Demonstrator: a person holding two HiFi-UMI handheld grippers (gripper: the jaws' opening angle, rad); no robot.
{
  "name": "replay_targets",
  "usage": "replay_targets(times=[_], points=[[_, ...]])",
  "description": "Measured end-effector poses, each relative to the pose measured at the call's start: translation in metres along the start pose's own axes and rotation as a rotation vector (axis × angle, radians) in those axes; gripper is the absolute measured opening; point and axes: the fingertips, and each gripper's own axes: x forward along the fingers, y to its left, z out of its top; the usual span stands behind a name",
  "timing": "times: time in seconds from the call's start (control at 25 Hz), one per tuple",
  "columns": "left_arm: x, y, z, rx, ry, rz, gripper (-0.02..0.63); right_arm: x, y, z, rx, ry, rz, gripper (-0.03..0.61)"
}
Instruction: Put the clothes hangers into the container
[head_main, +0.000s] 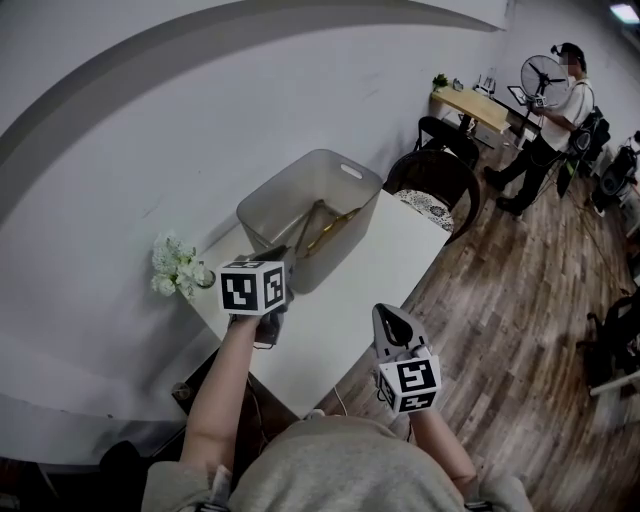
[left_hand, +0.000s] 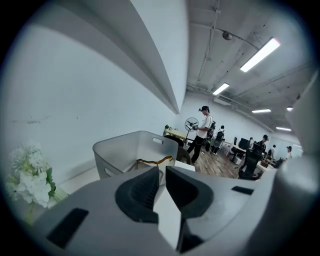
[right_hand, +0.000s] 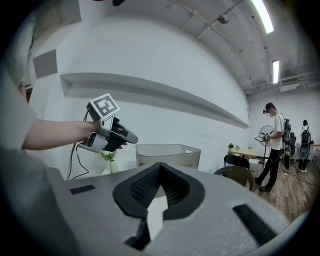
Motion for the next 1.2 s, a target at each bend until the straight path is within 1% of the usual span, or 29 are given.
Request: replay_targets(times=[0.16,0.36,0.52,0.72,0.88,1.08,1.2], points=[[-0.021,0.002,-0.016,-0.039,-0.043,0.02,0.029,-0.002,0.003,-0.001,0.005,0.003,0.0,0.003],[-0.038,0.0,-0.038,-0.082,-0.102,-0.012,0.024,-0.004,0.005,-0.006,0.002,0.01,-0.003,0.003],[-0.061,0.001,-0.047,-0.093,-0.168,0.02,0.021,-0.006,0.01,-0.008,0.01,0.013,0.003,0.003],[-0.08,-0.001,-0.069,-0.119,-0.208,0.029,0.021,-0.009,0.017,-0.014,0.015,0.022,0.014,0.003],[-0.094,-0.002,-0.082,-0.131,-0.245,0.031,0.021,-0.011,0.023,-0.016,0.015,0.024,0.024,0.003],[-0.109,-0.01,-0.095,-0.118,-0.289,0.032,0.021,-0.015,0.029,-0.014,0.026,0.014,0.033,0.003],[-0.112,-0.017,-0.104,-0.119,-0.294,0.019,0.021,-0.017,0.032,-0.015,0.024,0.014,0.045,0.003]])
